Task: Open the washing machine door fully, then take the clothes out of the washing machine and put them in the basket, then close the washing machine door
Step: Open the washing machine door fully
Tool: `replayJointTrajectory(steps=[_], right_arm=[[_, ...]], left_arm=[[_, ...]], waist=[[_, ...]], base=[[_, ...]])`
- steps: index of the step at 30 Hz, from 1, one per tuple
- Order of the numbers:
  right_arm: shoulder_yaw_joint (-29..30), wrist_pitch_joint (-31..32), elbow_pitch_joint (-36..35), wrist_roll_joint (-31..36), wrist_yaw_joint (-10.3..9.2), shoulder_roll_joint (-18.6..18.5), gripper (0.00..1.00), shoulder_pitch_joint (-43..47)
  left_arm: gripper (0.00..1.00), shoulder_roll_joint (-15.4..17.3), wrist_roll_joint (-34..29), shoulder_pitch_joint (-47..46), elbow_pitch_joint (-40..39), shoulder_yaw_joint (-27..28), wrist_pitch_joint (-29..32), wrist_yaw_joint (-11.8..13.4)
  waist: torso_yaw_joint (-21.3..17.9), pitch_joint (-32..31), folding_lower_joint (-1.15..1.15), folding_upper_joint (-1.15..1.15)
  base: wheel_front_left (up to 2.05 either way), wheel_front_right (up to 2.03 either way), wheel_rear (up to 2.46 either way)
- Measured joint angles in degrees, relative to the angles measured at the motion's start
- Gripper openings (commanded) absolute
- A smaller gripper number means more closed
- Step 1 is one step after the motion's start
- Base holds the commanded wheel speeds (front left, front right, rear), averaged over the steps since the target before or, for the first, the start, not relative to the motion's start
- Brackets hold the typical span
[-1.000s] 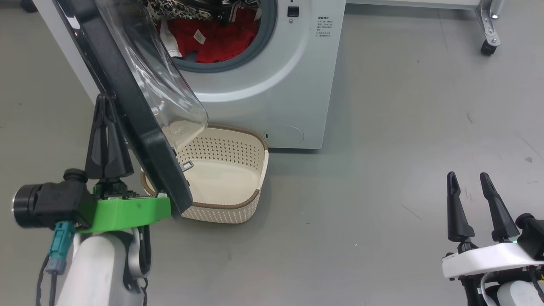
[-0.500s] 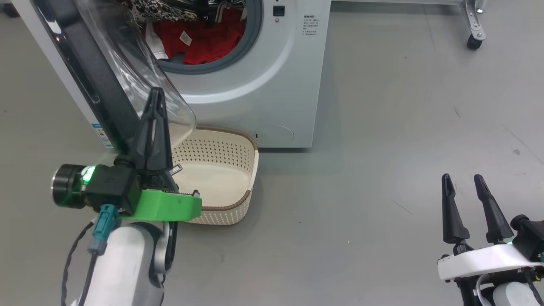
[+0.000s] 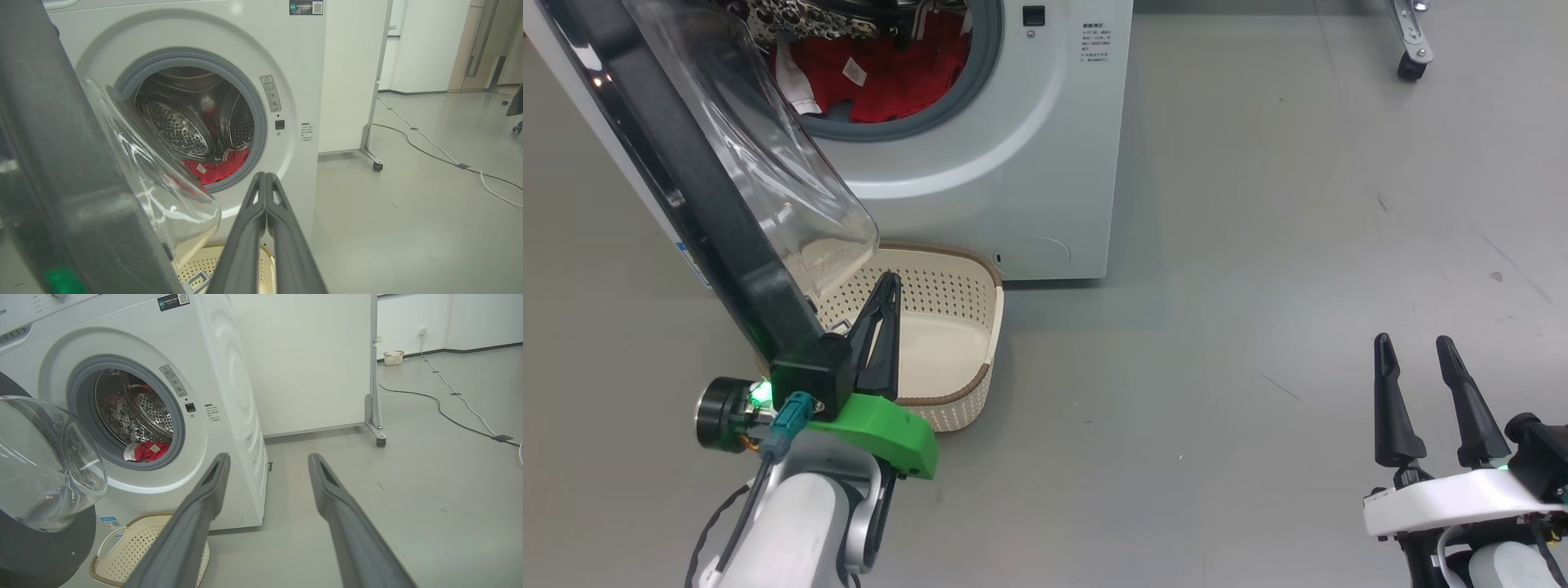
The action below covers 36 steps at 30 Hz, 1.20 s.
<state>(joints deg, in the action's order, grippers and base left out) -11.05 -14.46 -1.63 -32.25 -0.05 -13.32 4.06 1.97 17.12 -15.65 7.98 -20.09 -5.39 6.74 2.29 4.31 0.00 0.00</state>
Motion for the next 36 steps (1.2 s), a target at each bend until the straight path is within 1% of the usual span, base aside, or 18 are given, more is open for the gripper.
replayJointTrajectory(steps=[6, 19, 36], right_arm=[[0.32, 0.0, 0.18, 0.12, 0.52, 0.34, 1.0, 0.0], [0.91, 0.0, 0.43, 0.55, 1.02, 0.64, 1.0, 0.0], [1.44, 0.0, 0.93, 0.76, 1.77, 1.05, 1.0, 0.01]], left_arm=[[0.0, -0.01, -0.01, 0.42, 3.49, 0.48, 1.32, 0.0], [0.0, -0.02, 1.56, 0.41, 8.72, 5.03, 1.3, 0.03], [0.0, -0.55, 2.61, 0.31, 11.67, 6.79, -0.75, 0.04]], waist=[[-0.52, 0.14, 0.0, 0.0], [-1.04, 0.45, 0.0, 0.0], [-0.1, 0.38, 0.0, 0.0]], base=[[0.0, 0.0, 0.0], [0.0, 0.0, 0.0], [0.0, 0.0, 0.0]])
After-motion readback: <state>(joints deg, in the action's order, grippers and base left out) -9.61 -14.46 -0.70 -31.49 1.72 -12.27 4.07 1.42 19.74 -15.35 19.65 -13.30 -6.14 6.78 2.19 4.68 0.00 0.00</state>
